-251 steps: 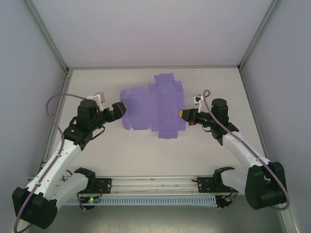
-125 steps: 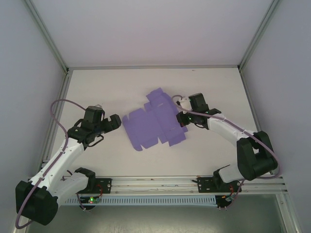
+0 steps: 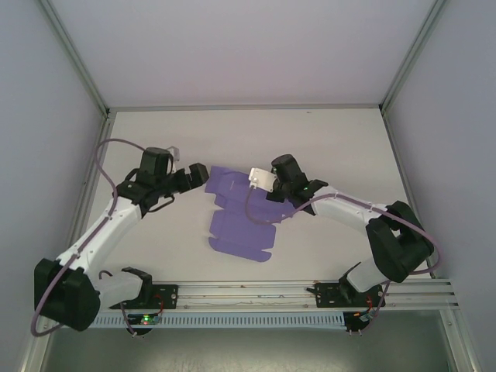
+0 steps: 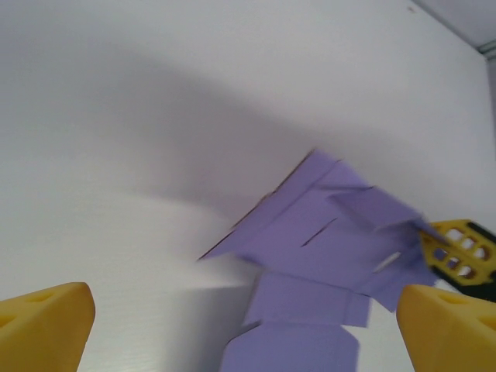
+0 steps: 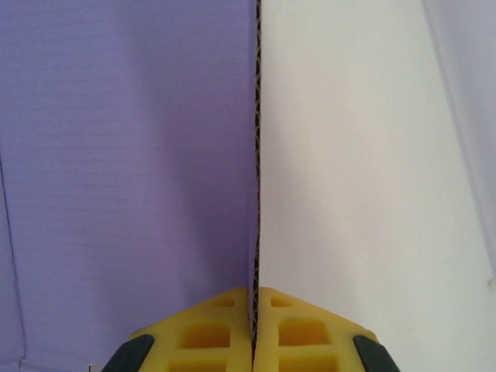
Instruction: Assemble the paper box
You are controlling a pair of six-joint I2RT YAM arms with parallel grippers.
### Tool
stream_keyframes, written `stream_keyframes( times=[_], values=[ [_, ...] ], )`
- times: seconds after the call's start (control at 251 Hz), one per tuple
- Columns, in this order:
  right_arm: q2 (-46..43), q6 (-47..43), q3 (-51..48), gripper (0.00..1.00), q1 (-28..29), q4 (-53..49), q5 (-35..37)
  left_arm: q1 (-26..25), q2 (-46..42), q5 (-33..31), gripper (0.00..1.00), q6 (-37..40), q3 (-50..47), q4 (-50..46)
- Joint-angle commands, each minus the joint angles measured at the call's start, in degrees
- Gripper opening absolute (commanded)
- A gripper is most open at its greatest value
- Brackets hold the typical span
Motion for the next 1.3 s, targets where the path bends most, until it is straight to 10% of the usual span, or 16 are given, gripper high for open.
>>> stream_keyframes(
  times=[0.0, 0.251, 0.77, 1.297],
  values=[
    [1.1, -7.3, -1.4, 0.0, 2.3, 7.8, 3.4, 0.0, 4.6, 7.9, 1.0, -1.9, 3.9, 6.1],
    [2.0, -5.5, -2.2, 0.0, 3.5, 9.7, 5.1, -1.6, 14.8, 15.1, 0.78, -2.8, 11.6, 8.6],
    [2.1, -1.7, -0.4, 0.0, 3.1, 9.0, 7.5, -7.0, 21.6, 15.1, 0.68, -0.6, 13.5, 4.0],
    [0.7, 0.3, -3.2, 0.0, 5.5, 12.9, 8.5, -9.2, 26.8, 17.3, 0.31, -13.0, 10.7, 21.4]
  ],
)
